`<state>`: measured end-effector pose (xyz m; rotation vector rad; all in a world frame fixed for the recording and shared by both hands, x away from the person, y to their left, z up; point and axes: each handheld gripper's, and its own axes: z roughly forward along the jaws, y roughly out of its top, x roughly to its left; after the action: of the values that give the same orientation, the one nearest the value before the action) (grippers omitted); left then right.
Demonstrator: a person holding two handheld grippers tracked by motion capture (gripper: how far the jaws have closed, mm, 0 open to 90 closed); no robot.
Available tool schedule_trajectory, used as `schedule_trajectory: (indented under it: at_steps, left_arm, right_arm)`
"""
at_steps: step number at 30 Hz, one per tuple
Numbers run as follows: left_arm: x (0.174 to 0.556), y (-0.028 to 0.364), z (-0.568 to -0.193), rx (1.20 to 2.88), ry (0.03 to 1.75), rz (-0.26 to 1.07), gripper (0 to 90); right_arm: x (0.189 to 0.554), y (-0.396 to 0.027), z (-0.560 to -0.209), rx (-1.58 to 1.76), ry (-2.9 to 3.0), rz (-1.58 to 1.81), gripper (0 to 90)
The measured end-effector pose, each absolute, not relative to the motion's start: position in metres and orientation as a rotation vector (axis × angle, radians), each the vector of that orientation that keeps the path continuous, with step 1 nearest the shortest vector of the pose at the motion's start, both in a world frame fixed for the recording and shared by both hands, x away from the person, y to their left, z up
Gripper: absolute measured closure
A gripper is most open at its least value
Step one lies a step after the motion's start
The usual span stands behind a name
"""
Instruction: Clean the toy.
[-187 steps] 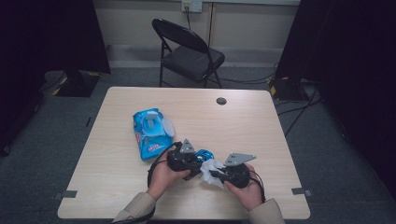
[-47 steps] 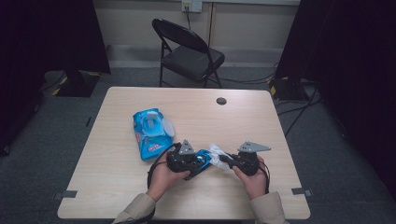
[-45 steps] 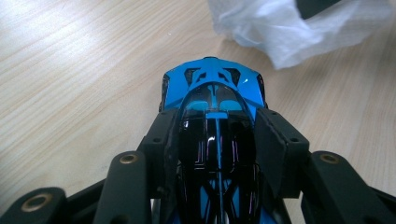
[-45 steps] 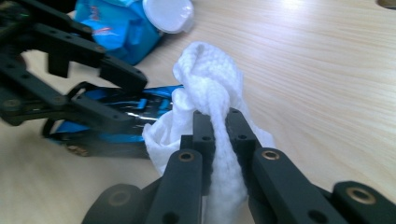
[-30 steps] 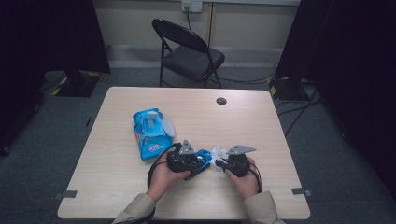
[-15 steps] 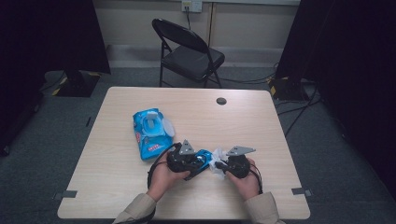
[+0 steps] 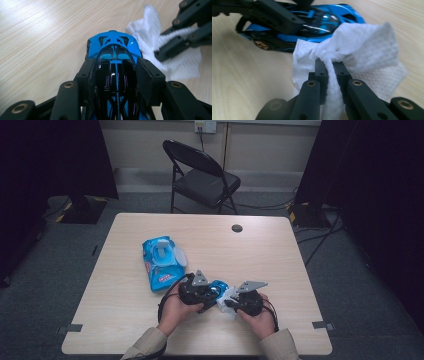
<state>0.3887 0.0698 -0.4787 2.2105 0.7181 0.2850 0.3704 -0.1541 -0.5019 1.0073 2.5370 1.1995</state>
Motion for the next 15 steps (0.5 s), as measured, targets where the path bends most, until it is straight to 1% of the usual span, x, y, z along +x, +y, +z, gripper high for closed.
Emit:
schedule_trajectory:
  at_steps: [10, 15]
  left_arm:
    - [0.389, 0.07, -0.479, 2.215, 0.716, 0.288, 51.6]
    - [0.388, 0.07, -0.479, 2.209, 0.72, 0.29, 51.6]
  right_arm:
    - [0.359, -0.127, -0.501, 0.895, 2.622, 1.217, 85.0]
    - [0.356, -0.121, -0.501, 0.867, 2.643, 1.224, 85.0]
